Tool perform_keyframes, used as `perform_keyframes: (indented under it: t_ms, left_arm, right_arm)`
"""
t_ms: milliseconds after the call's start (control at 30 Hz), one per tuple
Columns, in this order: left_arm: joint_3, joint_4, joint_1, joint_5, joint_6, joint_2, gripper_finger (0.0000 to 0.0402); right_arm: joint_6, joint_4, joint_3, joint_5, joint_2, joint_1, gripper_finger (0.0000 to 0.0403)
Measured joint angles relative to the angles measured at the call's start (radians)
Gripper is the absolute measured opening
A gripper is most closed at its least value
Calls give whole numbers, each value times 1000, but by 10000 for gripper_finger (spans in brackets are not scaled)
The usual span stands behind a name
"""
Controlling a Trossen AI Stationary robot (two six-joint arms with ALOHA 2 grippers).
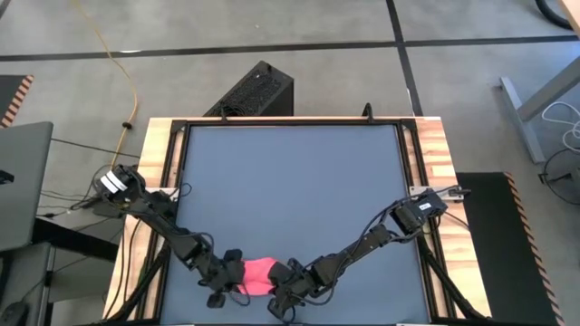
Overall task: Roll towel into tight, uniform cylinder
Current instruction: Roll the red towel
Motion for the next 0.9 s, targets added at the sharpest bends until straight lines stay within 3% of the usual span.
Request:
perform_keyframes:
  t_ms: [300, 467, 733, 900]
  left_arm:
    - [0, -6, 111, 217, -160, 6, 6]
    - [-2, -19, 128, 241, -223, 6, 19]
    - [-6, -63, 130, 321, -163, -25, 97]
    - [-11, -158, 114, 277, -95, -101, 118]
  right_arm:
    - [103, -17, 0, -41, -1, -46, 36]
    - [117, -13, 0, -131, -2, -94, 36]
    - [147, 3, 0, -136, -1, -152, 36]
    - [166, 2, 0, -144, -1, -170, 36]
